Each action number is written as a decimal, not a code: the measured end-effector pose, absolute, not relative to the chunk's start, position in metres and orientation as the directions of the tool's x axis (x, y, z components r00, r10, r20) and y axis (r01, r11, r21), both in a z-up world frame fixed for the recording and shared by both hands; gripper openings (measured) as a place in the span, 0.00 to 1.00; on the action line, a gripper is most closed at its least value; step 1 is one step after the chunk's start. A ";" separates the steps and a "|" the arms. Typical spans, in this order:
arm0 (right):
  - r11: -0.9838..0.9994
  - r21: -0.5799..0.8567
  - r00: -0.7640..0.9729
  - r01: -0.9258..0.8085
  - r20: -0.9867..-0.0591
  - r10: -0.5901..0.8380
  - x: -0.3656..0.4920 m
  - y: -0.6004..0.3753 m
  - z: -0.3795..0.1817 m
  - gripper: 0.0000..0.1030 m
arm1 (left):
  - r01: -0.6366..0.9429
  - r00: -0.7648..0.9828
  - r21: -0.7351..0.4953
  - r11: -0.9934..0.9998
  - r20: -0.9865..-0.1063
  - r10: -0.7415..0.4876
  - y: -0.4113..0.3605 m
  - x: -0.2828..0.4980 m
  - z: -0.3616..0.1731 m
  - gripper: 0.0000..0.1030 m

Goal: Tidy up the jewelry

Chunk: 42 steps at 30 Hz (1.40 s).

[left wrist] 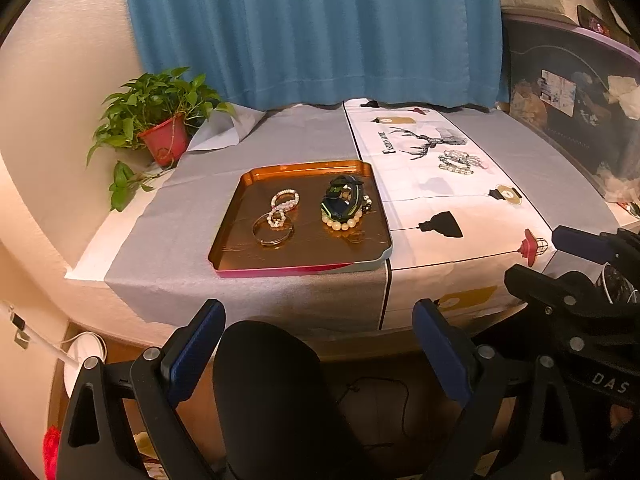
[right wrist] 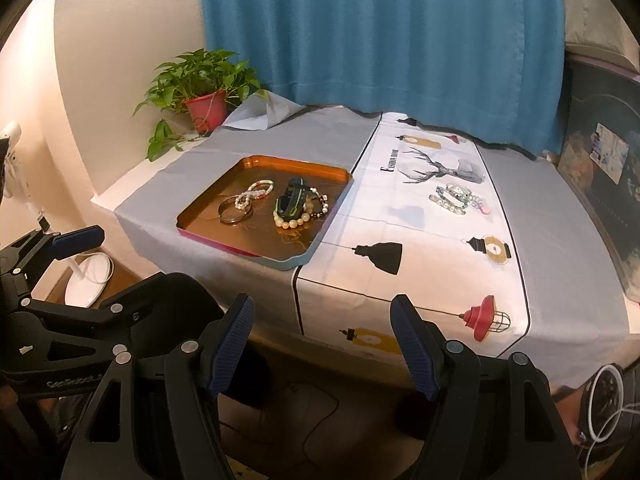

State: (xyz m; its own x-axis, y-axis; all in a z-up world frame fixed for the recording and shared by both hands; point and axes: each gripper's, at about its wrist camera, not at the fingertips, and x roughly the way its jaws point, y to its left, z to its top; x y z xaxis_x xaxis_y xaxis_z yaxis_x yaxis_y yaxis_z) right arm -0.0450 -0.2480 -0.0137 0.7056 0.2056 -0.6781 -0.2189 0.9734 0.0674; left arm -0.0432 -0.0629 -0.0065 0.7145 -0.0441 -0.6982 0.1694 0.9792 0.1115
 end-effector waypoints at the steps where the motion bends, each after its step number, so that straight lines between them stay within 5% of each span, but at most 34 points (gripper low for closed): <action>1: 0.973 0.067 0.706 -0.220 -0.678 0.206 -0.045 -0.248 -0.013 0.69 | 0.168 0.714 0.112 0.979 -0.699 -0.043 -0.063 -0.043 -0.007 0.91; 42: 0.985 0.157 0.642 -0.064 -0.749 0.161 0.018 -0.328 -0.058 0.69 | 0.282 0.654 0.213 0.935 -0.756 -0.026 -0.143 0.030 -0.034 0.91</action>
State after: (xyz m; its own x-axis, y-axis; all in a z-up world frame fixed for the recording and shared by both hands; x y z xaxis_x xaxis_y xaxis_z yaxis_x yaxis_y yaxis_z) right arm 0.0177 -0.3283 -0.0584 0.6423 0.1613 -0.7493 -0.0641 0.9855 0.1571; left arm 0.0304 -0.1432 -0.0339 0.6542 -0.0257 -0.7559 0.2823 0.9355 0.2126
